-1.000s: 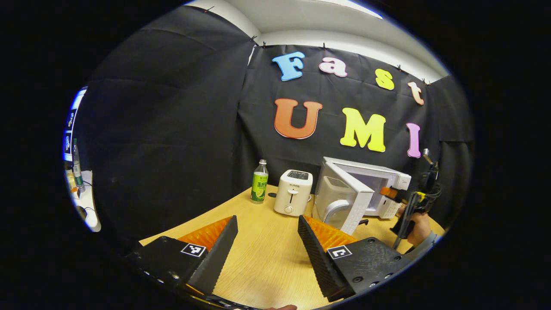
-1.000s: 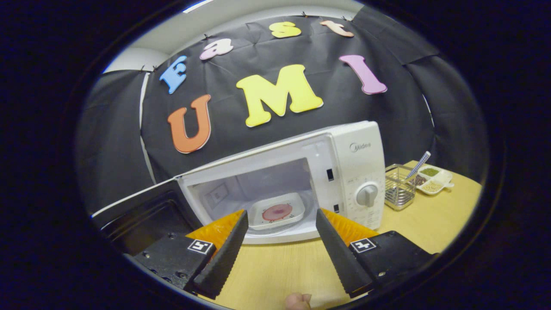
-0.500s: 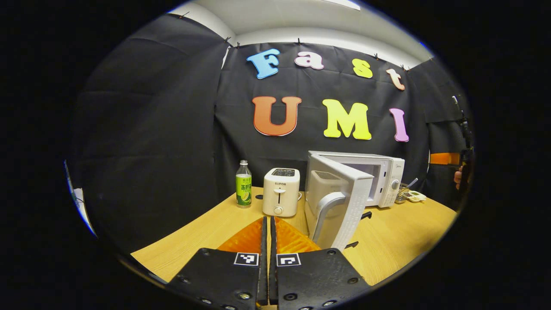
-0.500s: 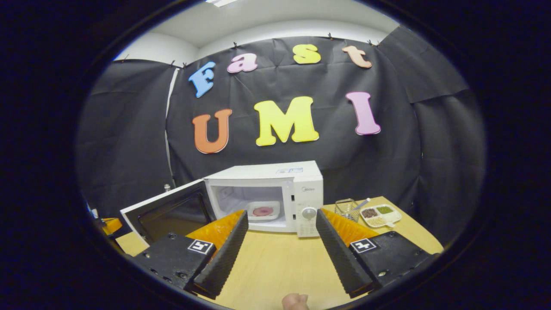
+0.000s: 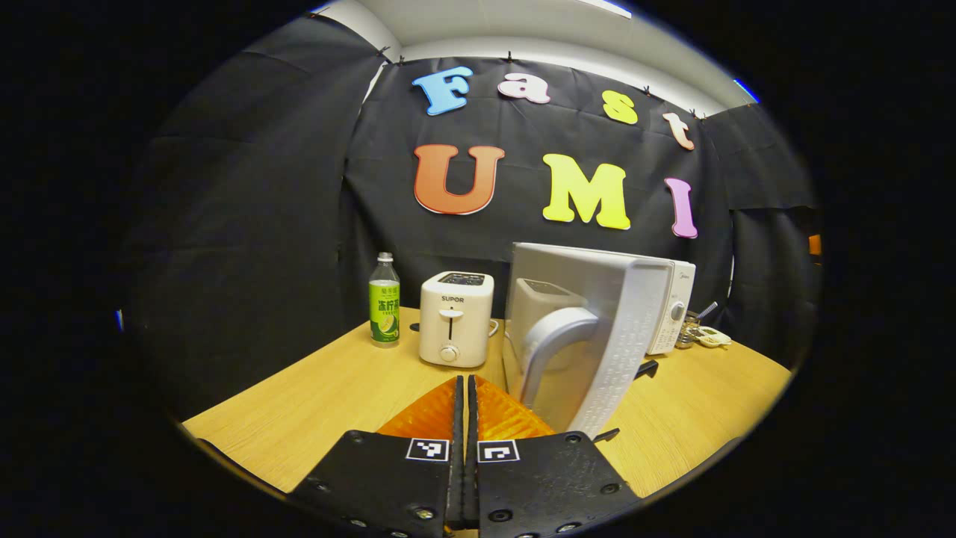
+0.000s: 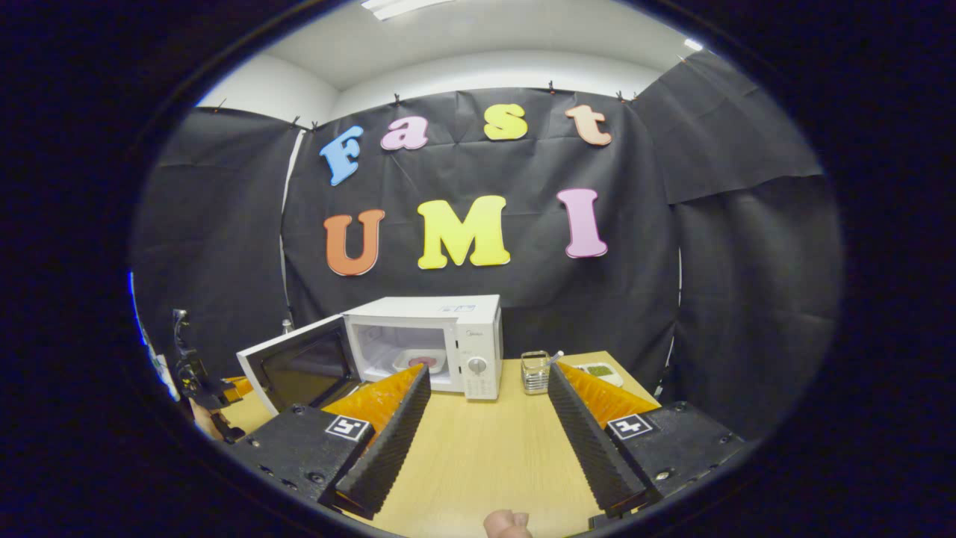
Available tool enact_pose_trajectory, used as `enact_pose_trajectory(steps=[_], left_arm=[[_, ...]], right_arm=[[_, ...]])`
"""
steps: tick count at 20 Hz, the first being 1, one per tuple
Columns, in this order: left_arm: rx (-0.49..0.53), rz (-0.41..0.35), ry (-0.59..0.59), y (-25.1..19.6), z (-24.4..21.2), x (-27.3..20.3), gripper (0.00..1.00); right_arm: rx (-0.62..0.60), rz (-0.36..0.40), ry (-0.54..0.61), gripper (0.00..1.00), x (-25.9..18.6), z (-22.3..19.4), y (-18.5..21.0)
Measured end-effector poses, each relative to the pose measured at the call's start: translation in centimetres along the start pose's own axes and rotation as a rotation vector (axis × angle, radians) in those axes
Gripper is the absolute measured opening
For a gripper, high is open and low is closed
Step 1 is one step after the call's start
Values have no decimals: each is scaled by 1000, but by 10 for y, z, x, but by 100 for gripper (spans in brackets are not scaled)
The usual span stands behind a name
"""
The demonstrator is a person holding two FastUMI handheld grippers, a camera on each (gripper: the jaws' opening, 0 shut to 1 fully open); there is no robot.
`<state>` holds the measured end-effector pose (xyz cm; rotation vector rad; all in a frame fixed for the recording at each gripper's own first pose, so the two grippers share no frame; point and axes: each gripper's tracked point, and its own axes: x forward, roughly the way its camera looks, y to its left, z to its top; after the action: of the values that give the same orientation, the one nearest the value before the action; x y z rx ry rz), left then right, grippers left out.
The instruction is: Open the microwave oven with the left hand, put the food in, and close the microwave oven.
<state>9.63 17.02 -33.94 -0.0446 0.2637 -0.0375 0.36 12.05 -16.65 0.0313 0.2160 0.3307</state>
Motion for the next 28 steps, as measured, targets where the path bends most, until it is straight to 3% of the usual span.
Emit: enact_pose_trajectory(steps=[1,2,4,5,6,7,8,10,11,12,13,14,15,16,21,22,26,27,28], left_arm=[[8,4,3,-3,-2,3,0],[3,-3,10,-8,-3,0,0],[-17,-41,2,-26,-2,-3,0],[-19,-57,-8,-34,1,-3,0],[-17,-72,-17,-42,3,-4,14],[-13,-83,-22,-50,5,-3,14],[-10,-92,-25,-56,5,-2,0],[-15,-108,-26,-70,4,2,0],[-18,-115,-20,-77,5,4,0],[-17,-124,-16,-86,4,8,0],[-13,-133,-16,-94,4,10,0],[-9,-144,-19,-102,4,12,0],[-5,-154,-23,-109,5,15,14],[-2,-165,-26,-120,5,19,0],[4,-234,-22,-164,8,50,0],[0,-249,-26,-172,9,57,0],[-37,-338,-8,-214,6,80,0],[-24,-348,-15,-221,8,85,0],[-10,-354,-15,-227,8,91,0]], right_arm=[[9,-2,-3,100,-6,1,-6],[12,-6,-3,91,-12,2,-13],[19,-24,-12,91,-21,5,-26],[20,-26,-17,100,-26,8,-29],[19,-23,-21,100,-30,8,-31],[22,-22,-26,100,-35,9,-34],[22,-19,-30,100,-39,10,-38],[8,-20,-41,100,-46,14,-44],[-6,-34,-41,91,-48,15,-51],[-16,-47,-48,91,-51,17,-55],[-26,-53,-54,100,-54,20,-59],[-31,-51,-60,100,-57,21,-60],[-30,-49,-64,100,-59,23,-61],[-28,-43,-72,91,-61,26,-63],[-22,-5,-131,91,-64,44,-63],[-23,2,-137,100,-64,45,-62],[-29,18,-141,100,-56,45,-63],[-26,23,-134,91,-54,43,-64],[-21,29,-129,100,-51,41,-64]])
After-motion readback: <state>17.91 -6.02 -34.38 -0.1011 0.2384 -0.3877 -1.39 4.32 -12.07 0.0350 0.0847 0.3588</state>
